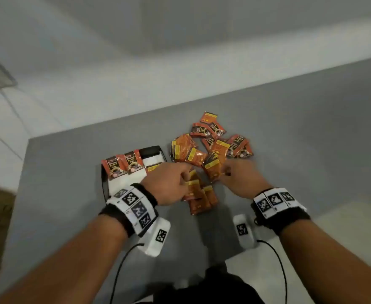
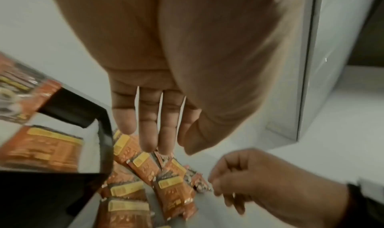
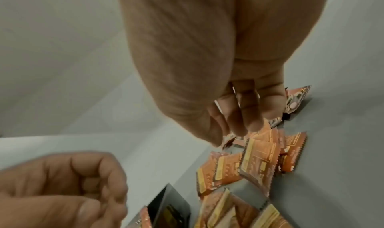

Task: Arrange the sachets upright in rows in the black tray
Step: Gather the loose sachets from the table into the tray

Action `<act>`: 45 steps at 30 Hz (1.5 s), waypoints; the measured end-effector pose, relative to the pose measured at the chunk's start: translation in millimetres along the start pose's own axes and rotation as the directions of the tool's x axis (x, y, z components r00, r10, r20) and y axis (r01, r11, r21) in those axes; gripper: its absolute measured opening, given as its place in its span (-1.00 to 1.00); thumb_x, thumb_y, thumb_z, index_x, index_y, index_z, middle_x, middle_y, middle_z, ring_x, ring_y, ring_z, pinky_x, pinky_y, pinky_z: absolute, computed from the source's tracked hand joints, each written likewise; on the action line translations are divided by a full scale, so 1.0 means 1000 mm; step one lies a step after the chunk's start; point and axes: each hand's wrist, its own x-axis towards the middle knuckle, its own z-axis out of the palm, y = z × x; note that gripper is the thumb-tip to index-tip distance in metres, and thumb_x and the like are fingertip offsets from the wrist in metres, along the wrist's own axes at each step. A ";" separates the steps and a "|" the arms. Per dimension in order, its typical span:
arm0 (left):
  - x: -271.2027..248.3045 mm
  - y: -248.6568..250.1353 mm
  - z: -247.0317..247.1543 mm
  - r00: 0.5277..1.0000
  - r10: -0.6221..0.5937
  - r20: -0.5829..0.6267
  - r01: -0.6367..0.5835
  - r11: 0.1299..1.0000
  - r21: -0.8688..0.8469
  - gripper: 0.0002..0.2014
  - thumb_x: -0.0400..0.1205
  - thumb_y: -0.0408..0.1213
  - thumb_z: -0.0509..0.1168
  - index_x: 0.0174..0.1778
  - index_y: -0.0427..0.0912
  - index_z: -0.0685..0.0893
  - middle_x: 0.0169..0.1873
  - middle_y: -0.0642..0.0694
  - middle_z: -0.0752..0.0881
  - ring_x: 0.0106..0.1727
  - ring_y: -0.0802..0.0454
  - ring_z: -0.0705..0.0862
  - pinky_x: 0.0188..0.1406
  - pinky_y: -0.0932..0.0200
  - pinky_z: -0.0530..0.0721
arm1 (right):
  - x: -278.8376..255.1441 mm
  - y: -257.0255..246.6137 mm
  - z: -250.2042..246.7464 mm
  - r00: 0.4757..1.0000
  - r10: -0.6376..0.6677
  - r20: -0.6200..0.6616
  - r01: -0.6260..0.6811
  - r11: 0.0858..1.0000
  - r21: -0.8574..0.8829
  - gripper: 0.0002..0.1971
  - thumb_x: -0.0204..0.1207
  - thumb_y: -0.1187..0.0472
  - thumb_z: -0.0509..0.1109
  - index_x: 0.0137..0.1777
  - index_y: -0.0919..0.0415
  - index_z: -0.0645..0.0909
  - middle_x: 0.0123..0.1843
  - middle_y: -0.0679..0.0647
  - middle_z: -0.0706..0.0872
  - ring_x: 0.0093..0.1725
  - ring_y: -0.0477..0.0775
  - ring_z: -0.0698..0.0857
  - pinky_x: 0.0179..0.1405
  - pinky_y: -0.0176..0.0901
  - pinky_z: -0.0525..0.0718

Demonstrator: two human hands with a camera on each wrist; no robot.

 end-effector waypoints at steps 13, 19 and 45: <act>0.061 0.026 0.078 0.958 -0.266 0.111 0.194 0.880 0.433 -0.35 0.50 -0.35 0.46 0.50 -0.19 0.39 0.35 -0.21 0.61 0.41 -0.22 0.54 0.39 -0.14 0.50 | 0.053 0.018 0.046 0.991 0.006 -0.135 -0.013 0.999 -0.046 -0.62 0.52 0.20 0.53 0.18 0.16 0.41 0.21 0.21 0.65 0.14 0.24 0.68 0.07 0.10 0.73; 0.064 0.024 0.084 0.946 -0.321 0.057 0.276 0.882 0.383 -0.39 0.54 -0.32 0.42 0.52 -0.20 0.42 0.42 -0.21 0.48 0.47 -0.23 0.47 0.37 -0.13 0.50 | 0.061 0.024 0.037 0.990 -0.135 -0.024 0.135 0.991 -0.022 -0.75 0.58 0.28 0.43 0.22 0.20 0.55 0.20 0.20 0.68 0.14 0.22 0.69 -0.03 -0.07 0.63; 0.055 0.033 0.085 0.940 -0.267 0.212 0.221 0.951 0.219 -0.51 0.47 -0.46 0.38 0.35 -0.23 0.52 0.28 -0.22 0.52 0.33 -0.23 0.53 0.30 -0.13 0.63 | 0.075 0.030 0.047 0.996 -0.045 -0.073 0.038 0.995 -0.093 -0.31 0.47 0.02 0.61 0.43 0.34 0.38 0.43 0.29 0.50 0.44 0.30 0.48 0.46 0.09 0.48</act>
